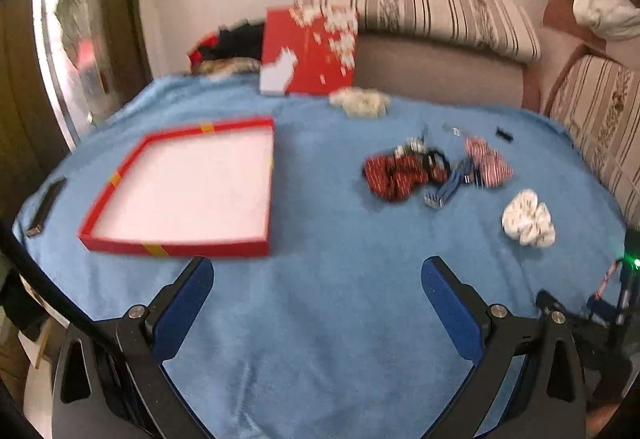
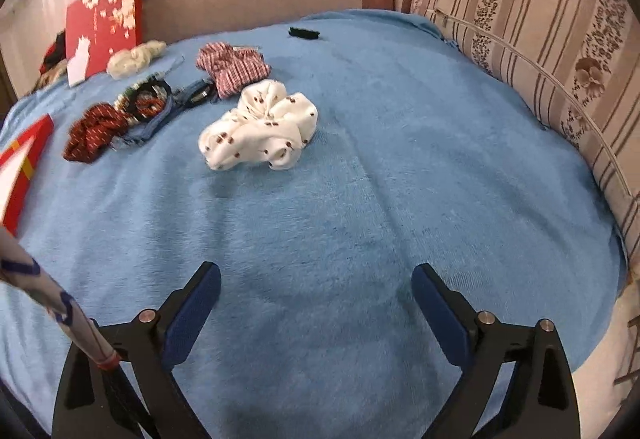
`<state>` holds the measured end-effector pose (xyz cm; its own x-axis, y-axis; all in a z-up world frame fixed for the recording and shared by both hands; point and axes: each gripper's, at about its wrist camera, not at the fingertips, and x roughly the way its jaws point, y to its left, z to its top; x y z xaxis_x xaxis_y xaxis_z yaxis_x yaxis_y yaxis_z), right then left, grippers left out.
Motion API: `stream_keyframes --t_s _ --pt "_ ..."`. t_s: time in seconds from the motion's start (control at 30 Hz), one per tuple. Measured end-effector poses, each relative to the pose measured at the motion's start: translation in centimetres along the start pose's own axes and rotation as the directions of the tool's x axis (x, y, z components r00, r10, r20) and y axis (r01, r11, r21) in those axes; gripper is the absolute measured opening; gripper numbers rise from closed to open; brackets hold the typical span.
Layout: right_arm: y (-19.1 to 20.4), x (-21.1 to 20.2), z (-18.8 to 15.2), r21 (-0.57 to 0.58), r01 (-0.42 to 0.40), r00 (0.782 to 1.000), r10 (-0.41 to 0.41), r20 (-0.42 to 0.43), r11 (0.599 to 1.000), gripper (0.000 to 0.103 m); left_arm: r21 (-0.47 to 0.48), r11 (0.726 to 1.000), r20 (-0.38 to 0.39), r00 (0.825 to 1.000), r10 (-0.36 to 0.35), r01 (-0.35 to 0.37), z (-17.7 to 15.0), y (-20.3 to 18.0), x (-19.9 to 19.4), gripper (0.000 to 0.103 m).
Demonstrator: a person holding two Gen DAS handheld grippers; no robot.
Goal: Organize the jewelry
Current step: 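Move both tools toward the scrunchies on the blue bedspread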
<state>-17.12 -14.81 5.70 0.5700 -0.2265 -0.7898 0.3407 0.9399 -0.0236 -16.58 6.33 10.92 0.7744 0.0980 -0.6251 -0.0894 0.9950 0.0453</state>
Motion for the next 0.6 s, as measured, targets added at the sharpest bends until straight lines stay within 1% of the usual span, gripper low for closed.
stream_keyframes --t_s 0.03,0.1,0.17,0.23,0.27,0.3,0.37,0.5,0.6 --pt "0.1 -0.5 0.0 0.003 -0.001 1.0 0.001 0.015 1.0 0.096 0.008 1.0 0.027 1.0 0.012 -0.012 0.3 0.0 -0.5 0.103" --pt "0.5 -1.6 0.0 -0.003 0.004 0.999 -0.004 0.055 1.0 0.096 0.022 1.0 0.043 0.999 0.019 -0.02 0.8 -0.1 -1.2 0.103" --pt "0.9 -2.7 0.1 -0.009 0.016 0.995 -0.015 0.102 1.0 0.096 0.027 0.999 0.035 0.999 0.015 -0.016 1.0 -0.2 -1.4 0.103" --pt "1.3 -3.7 0.2 -0.02 0.03 0.988 -0.027 0.155 0.999 0.096 0.027 1.0 0.028 1.0 0.001 -0.002 1.0 -0.2 -1.5 0.103" --pt "1.7 -4.1 0.2 -0.036 0.034 0.983 -0.027 0.181 0.999 0.096 0.033 0.999 0.023 1.0 0.005 -0.006 0.9 -0.4 -1.5 0.103" --pt "2.1 -4.2 0.2 -0.059 0.034 0.983 -0.023 0.183 0.998 0.096 0.04 0.999 0.017 1.0 0.012 -0.012 0.8 -0.6 -1.5 0.103" --pt "2.8 -4.0 0.2 -0.091 0.042 0.987 -0.027 0.161 0.995 0.096 0.062 0.998 0.001 1.0 0.015 -0.015 0.5 -1.0 -1.2 0.103" --pt "3.2 -3.8 -0.5 -0.103 -0.02 0.991 0.033 0.129 0.995 0.095 0.07 0.997 -0.03 0.999 0.015 -0.013 0.0 -1.2 -0.5 0.103" --pt "3.5 -3.3 -0.5 -0.105 -0.046 0.995 0.055 0.084 0.993 0.089 0.06 0.998 -0.067 0.998 -0.012 0.016 -0.1 -1.1 0.1 0.103"
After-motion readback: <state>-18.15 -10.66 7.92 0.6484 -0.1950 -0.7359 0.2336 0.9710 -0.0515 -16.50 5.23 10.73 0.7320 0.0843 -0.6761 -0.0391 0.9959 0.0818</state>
